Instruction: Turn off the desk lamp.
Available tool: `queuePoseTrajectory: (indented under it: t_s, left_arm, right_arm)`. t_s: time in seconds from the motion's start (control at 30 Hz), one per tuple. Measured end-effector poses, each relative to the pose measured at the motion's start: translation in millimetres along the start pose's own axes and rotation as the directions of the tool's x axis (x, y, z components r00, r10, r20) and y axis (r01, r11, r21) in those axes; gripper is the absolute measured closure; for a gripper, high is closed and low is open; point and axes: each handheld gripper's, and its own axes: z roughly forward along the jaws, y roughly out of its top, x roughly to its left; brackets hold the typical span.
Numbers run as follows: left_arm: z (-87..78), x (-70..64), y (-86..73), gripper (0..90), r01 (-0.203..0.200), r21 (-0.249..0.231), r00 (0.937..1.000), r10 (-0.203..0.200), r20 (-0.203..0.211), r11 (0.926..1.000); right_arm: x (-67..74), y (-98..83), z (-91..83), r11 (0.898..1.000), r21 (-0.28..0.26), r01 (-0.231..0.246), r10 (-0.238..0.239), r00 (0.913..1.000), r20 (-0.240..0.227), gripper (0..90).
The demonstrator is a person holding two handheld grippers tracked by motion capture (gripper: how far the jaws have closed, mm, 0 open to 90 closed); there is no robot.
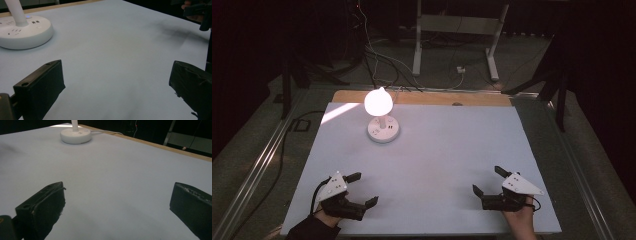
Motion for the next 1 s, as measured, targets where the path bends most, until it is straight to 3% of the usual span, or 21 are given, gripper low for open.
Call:
queuePoseTrajectory:
  t_s: [0.63, 0.8, 1.0]
  left_arm:
    - [-0.4, -7.7, 9.2, 0.5, -0.018, 0.014, 0.9997, 0.018, -0.019, 0.9997]
    - [-0.8, -8.3, 15.2, 0.5, -0.002, 0.002, 0.9996, 0.002, -0.027, 1.0000]
    - [0.6, -6.4, 20.3, 0.5, 0.024, -0.004, 0.9997, -0.024, 0.005, 0.9997]
  right_arm:
    - [0.4, -0.1, -0.3, 1.000, -0.002, -0.007, 0.007, 1.0000, -0.002, 0.0]
    - [0.5, -0.1, -0.3, 1.000, -0.002, -0.009, 0.009, 1.0000, -0.001, 0.0]
    - [0.7, -0.3, 0.2, 1.000, -0.001, -0.015, 0.015, 0.9999, -0.004, 0.0]
